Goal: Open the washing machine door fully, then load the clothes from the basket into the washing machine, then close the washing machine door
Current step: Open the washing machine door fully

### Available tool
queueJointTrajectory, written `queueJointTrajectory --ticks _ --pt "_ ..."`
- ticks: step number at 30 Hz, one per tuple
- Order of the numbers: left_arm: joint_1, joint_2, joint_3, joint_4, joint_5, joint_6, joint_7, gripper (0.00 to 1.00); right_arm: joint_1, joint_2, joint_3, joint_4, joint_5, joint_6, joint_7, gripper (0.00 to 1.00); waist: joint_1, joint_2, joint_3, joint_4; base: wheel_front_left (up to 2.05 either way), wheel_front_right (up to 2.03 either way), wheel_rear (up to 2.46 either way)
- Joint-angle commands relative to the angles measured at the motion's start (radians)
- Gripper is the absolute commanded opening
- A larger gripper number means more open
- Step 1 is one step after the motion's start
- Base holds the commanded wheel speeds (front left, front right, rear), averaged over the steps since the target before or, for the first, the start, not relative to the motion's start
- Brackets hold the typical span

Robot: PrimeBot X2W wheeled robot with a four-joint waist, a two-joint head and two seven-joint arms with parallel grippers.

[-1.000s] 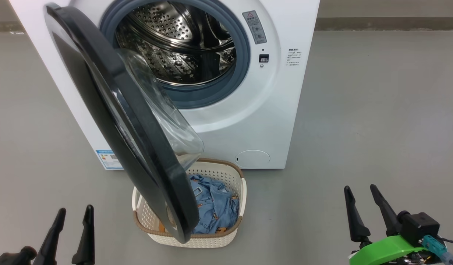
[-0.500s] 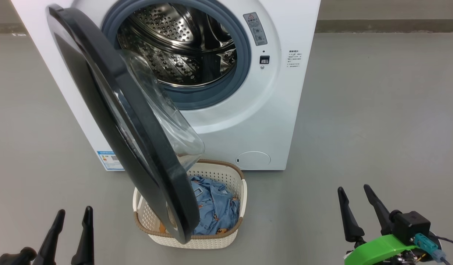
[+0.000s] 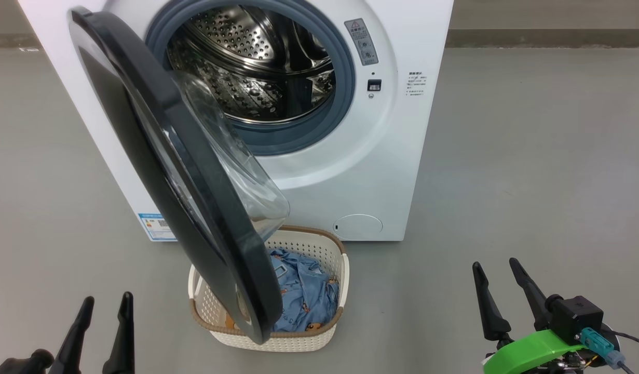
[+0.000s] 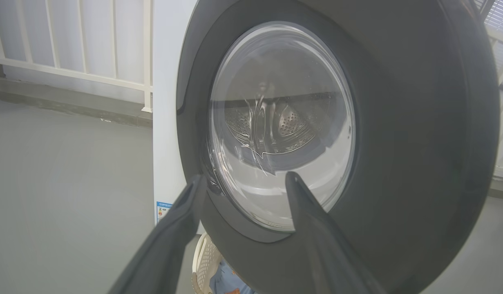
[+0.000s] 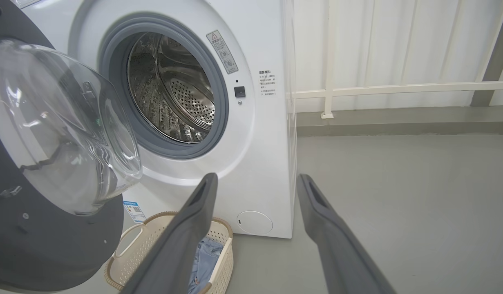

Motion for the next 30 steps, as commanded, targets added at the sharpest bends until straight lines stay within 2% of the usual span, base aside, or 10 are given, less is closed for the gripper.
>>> queueJointTrajectory --ticks 1,20,21,22,24,25,30 --pt "-0.042 0.017 0.034 -0.017 0.015 -0.005 -0.007 1.00 -0.039 -0.007 0.019 -0.021 -0.010 0.006 -0.012 1.00 0.0000 -0.0001 0.000 0.000 0.00 0.00 0.00" --pt "-0.040 0.016 0.031 -0.020 0.014 -0.006 -0.007 1.00 -0.039 -0.006 0.013 -0.005 0.002 0.006 -0.012 1.00 0.0000 -0.0001 0.001 -0.006 0.00 0.00 0.00" --pt "-0.040 0.017 0.030 -0.020 0.014 -0.007 -0.007 0.97 -0.039 -0.006 0.013 -0.006 0.002 0.006 -0.012 1.00 0.0000 -0.0001 0.001 -0.007 0.00 0.00 0.00" --pt "-0.041 0.017 0.029 -0.021 0.013 -0.007 -0.007 0.75 -0.039 -0.006 0.013 -0.006 0.003 0.006 -0.012 1.00 0.0000 -0.0001 0.002 -0.008 0.00 0.00 0.00" --pt "-0.043 0.016 0.028 -0.024 0.011 -0.007 -0.007 0.20 -0.039 -0.006 0.014 -0.007 0.005 0.006 -0.012 1.00 0.0000 -0.0001 0.003 -0.009 0.00 0.00 0.00" --pt "-0.044 0.016 0.029 -0.026 0.010 -0.007 -0.007 0.00 -0.038 -0.006 0.014 -0.007 0.006 0.006 -0.012 1.00 0.0000 -0.0001 0.004 -0.010 0.00 0.00 0.00" --pt "-0.054 0.013 0.041 -0.079 0.008 -0.009 -0.007 0.00 -0.038 -0.006 0.016 -0.010 0.014 0.006 -0.012 1.00 0.0000 -0.0001 0.009 -0.012 0.00 0.00 0.00"
